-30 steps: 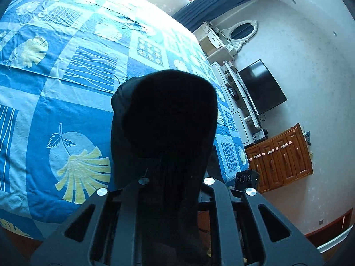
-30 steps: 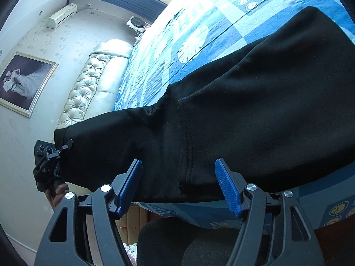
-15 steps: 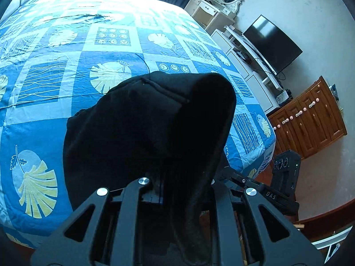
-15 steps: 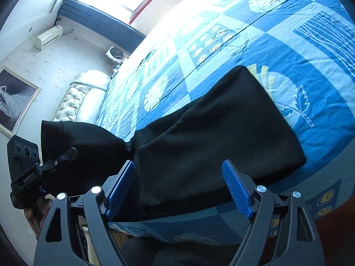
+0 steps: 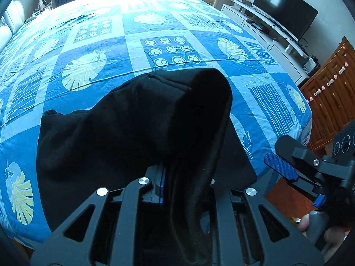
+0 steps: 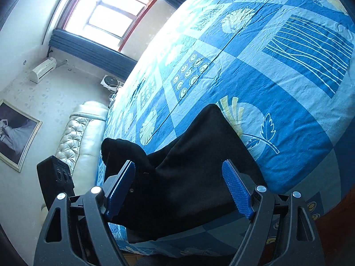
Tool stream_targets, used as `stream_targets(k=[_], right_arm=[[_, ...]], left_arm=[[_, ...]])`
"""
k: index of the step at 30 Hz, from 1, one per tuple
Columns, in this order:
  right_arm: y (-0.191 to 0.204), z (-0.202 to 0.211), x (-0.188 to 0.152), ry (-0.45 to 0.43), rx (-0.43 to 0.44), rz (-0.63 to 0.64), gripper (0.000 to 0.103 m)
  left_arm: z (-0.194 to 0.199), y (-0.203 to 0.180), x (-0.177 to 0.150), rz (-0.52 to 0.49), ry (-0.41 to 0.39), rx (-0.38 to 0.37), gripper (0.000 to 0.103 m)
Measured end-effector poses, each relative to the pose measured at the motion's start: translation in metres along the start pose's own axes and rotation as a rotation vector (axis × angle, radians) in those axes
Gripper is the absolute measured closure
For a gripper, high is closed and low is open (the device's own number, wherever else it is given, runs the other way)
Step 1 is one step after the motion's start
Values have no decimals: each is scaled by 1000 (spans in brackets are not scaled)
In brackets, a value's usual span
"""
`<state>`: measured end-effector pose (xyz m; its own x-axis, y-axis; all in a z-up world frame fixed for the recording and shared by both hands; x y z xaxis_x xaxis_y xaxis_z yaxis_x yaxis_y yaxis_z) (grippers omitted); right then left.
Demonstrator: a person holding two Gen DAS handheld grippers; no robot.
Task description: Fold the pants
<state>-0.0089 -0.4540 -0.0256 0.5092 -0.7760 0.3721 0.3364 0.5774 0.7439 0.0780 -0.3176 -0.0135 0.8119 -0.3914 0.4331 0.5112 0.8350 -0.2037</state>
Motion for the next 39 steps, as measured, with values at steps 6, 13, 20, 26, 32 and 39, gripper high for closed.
stream_targets(k=[6,13,20,26,32,39], right_arm=[[-10,-3,4,7,1,-32,23],[-17,1,9,-8,1,-49,23],[-20,5,10,-18,-9,-59,23],[-22,8,14,-27,-10,-60,23],[-23,12,15,-32,-22,-55,23],[-20,6,9,-5,-18,-38,23]], left_arm=[[-19,-12,-7,-9,-5,74,89],[-29,-16,-13,-18,-17,122,89],[-32,-22,-17,-25,-35,135,81],[-29,-29,-21,-47,-50,120,63],[-17,-30,-31,-57,-54,80,47],[31,-14,-48,-69,-138,25,25]])
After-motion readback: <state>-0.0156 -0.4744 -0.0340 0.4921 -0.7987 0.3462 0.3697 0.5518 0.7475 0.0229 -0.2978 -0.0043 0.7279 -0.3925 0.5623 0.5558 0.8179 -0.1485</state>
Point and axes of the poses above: each gripper's, at about its wrist camera, not at the fingertips, and z roughly against the way its jaws point, y to its left, x to its top, the point moved 3 cm from there along -z, roughly the way its jaws point, and after that the axes turned 5 degrees about z, right-handed, at the moved point
